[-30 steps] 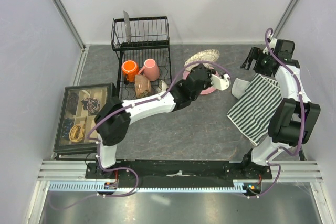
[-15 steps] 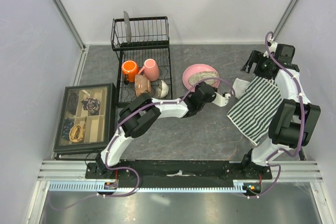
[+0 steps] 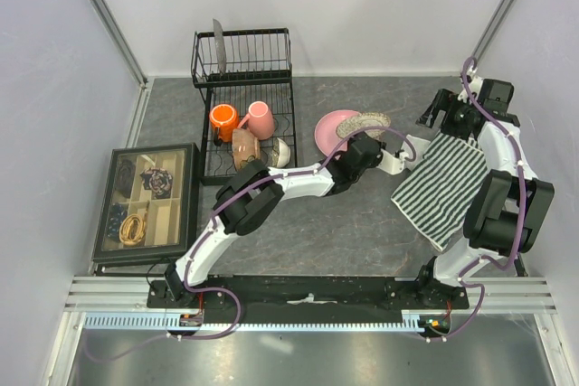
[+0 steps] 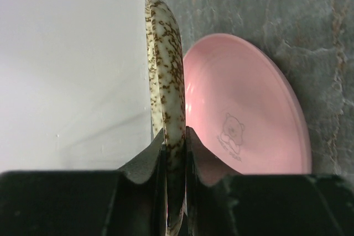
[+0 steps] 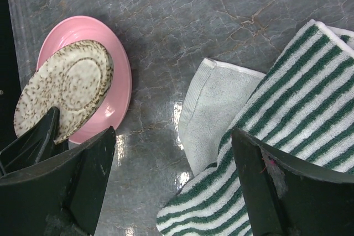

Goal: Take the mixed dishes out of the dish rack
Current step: Place the plate at the center of the board.

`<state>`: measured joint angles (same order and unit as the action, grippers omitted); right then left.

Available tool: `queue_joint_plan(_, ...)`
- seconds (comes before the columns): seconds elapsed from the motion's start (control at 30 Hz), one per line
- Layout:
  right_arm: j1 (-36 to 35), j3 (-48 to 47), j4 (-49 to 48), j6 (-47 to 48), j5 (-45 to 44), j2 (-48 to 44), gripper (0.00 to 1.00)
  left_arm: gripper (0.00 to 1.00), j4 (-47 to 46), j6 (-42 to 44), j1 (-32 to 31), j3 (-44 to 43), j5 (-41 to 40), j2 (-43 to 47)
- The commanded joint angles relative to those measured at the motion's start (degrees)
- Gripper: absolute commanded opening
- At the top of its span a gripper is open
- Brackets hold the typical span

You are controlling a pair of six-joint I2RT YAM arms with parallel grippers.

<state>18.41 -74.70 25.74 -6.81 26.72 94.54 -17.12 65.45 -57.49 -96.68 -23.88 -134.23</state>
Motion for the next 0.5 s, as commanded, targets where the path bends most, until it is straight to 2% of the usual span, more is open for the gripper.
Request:
queue_joint_plan(0.0, 0.7, 0.3, -1.9, -0.6, 2.4, -0.9, 0.93, 0.12, -1.2, 0.0, 0.4, -4.6, -0.4, -0.5)
queue_joint_plan(0.13, 0.9, 0.5, -2.0, -0.7, 3.0, -0.9, 0.93, 0.12, 0.5, -0.6, 1.0, -5.7, -0.2, -1.4)
queue_joint_plan(0.27, 1.4, 0.8, -2.1, -0.9, 3.7, -0.6, 0.93, 0.07, 0.7, -0.5, 1.4, -6.4, -0.2, -2.0)
queue_joint_plan(0.47, 1.7, 1.0, -2.3, -0.9, 4.3, -0.6, 0.93, 0.07, 1.7, -0.9, 1.9, -6.6, -0.3, -2.7)
